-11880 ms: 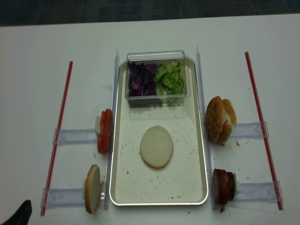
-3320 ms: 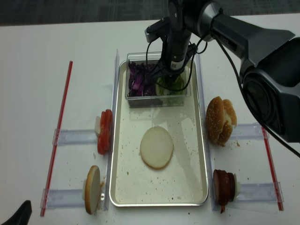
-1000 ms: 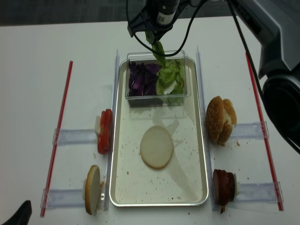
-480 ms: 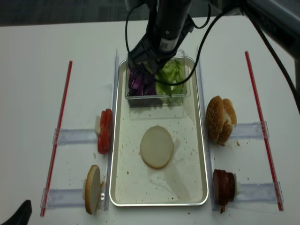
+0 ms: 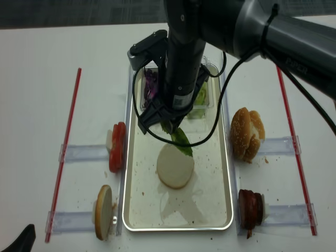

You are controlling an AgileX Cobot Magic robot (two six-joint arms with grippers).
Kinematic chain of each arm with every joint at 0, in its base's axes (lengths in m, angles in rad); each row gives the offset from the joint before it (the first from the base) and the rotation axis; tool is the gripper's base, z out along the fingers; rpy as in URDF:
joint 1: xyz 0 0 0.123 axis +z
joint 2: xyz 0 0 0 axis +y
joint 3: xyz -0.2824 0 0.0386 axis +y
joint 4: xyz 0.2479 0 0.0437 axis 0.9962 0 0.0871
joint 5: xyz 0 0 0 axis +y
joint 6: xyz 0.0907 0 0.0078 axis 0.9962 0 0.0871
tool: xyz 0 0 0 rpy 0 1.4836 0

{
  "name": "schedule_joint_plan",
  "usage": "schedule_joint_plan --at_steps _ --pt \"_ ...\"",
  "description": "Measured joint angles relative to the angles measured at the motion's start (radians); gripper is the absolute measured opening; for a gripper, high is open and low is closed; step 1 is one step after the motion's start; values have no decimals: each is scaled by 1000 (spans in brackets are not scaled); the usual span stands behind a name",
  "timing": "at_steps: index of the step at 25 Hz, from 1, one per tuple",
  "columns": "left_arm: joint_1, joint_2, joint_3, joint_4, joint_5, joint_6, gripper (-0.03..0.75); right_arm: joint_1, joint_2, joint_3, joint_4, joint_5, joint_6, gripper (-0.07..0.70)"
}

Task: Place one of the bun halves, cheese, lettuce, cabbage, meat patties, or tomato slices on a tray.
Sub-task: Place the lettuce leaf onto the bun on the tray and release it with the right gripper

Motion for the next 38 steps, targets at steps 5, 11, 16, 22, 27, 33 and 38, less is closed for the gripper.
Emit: schedule_joint_plan --at_steps 5,11,16,22,27,33,38 --pt "0 0 0 0 0 0 491 0 -2 5 -2 -4 0 56" --pt "0 0 0 0 0 0 491 0 -2 5 0 -4 0 56" --pt "0 0 0 0 -1 0 491 0 45 5 23 -6 -21 56" --pt "0 0 0 0 -1 0 491 0 103 5 48 -11 -35 56" --pt "0 0 0 0 -1 0 491 0 138 5 57 -15 -37 56" --pt "0 0 0 0 -2 0 491 0 172 5 70 -17 -47 56" --pt "0 0 0 0 -2 0 491 0 199 5 74 -19 -54 56"
